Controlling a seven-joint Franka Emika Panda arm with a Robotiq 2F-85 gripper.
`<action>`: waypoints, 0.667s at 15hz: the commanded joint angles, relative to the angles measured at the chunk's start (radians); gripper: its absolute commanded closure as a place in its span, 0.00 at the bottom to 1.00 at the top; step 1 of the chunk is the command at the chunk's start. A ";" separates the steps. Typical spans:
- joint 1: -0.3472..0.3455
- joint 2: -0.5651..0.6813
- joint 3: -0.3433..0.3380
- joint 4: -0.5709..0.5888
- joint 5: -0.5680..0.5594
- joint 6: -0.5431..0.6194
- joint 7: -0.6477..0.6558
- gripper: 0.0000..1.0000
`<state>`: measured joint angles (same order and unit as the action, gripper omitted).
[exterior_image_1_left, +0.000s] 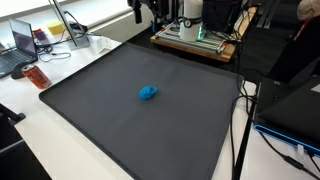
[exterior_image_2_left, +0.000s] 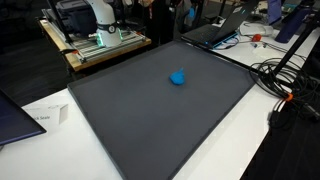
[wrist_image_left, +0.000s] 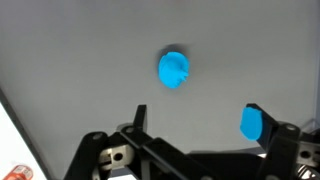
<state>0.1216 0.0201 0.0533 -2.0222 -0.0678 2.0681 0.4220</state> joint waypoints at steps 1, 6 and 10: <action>-0.017 0.038 0.006 -0.005 0.020 0.012 -0.038 0.00; -0.019 0.130 0.002 0.005 0.033 0.035 -0.079 0.00; -0.021 0.182 -0.001 0.005 0.042 0.076 -0.112 0.00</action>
<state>0.1128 0.1742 0.0513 -2.0248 -0.0577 2.1179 0.3547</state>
